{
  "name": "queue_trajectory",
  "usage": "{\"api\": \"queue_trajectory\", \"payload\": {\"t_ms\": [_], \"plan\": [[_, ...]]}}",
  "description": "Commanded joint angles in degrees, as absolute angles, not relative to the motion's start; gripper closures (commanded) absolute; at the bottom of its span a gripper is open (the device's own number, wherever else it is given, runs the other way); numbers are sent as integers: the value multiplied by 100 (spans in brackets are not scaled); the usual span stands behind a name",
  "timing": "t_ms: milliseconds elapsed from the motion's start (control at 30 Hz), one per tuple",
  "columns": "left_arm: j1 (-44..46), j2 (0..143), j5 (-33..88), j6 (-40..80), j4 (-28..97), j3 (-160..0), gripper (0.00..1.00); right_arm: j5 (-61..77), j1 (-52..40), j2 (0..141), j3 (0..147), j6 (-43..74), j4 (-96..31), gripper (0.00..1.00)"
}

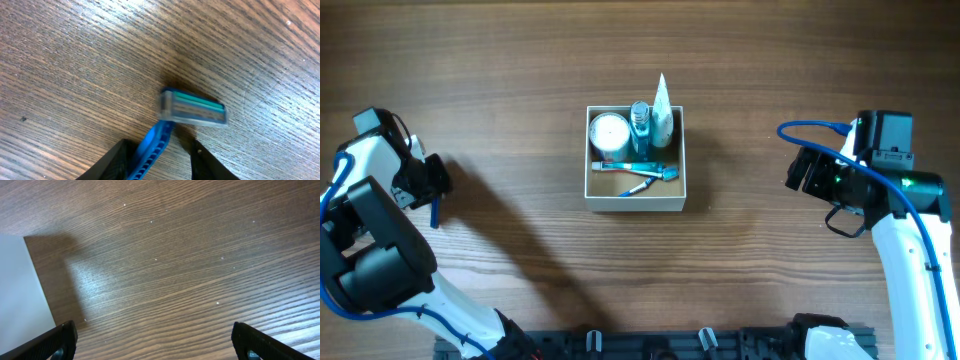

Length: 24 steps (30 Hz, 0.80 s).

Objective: Pack container
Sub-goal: 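Grasp the blue razor with the left gripper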

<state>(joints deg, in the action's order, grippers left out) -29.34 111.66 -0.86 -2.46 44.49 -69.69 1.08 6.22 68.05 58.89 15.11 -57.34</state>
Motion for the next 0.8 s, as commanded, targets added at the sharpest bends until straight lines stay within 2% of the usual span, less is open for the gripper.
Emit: {"api": "queue_trajectory", "payload": {"t_ms": [0,100,167,267,367,600,767], "plan": [[-2926,11445,246,-252,4456,-6678,64,137,646,6827,5881,1455,-5719,0],[-2926,11445,320,-252,4495,-6678,65,137,646,6827,5881,1457,-5719,0],[-2926,11445,320,-252,4525,-6678,71,137,646,6827,5881,1455,-5719,0],[-2926,11445,320,-252,4543,-6678,72,137,646,6827,5881,1455,-5719,0],[-2926,11445,320,-252,4543,-6678,83,137,646,6827,5881,1455,-5719,0],[-2926,11445,320,-252,4560,-6678,95,137,646,6827,5881,1455,-5721,0],[-2912,11430,327,-252,4539,-6707,96,137,646,6827,5881,1455,-5721,0]]}}
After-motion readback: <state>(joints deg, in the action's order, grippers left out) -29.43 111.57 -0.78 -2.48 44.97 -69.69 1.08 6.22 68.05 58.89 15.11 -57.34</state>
